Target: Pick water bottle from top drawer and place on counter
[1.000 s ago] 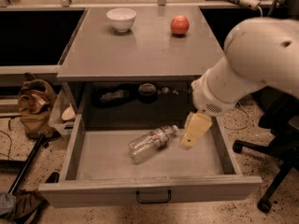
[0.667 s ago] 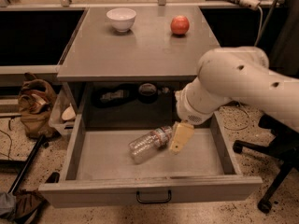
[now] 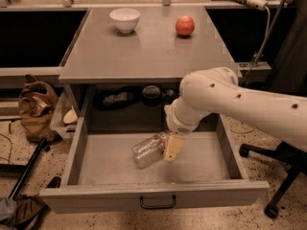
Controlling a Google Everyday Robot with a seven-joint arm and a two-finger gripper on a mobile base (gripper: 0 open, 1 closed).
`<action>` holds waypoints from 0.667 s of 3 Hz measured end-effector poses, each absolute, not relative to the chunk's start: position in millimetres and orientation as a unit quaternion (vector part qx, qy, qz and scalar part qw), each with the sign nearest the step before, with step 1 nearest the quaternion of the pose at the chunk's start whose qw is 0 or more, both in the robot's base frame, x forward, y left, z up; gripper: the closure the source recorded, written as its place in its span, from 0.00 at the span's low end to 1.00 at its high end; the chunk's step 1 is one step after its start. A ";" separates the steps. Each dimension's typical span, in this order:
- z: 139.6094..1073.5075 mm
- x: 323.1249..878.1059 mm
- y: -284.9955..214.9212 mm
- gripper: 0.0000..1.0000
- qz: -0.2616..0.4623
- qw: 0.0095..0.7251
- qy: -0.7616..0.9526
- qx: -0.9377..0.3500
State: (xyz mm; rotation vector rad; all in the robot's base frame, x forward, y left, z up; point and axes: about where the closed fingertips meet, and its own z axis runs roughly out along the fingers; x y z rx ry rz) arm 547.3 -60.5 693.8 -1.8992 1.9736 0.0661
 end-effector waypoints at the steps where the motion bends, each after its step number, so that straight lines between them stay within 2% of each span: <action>1: 676.6 551.8 -57.6 0.00 0.051 0.191 0.693 -0.693; 2: 661.5 554.0 -55.0 0.00 0.085 0.180 0.680 -0.706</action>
Offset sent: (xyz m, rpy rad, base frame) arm 0.0100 0.0064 -0.0486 0.0888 0.1683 0.1571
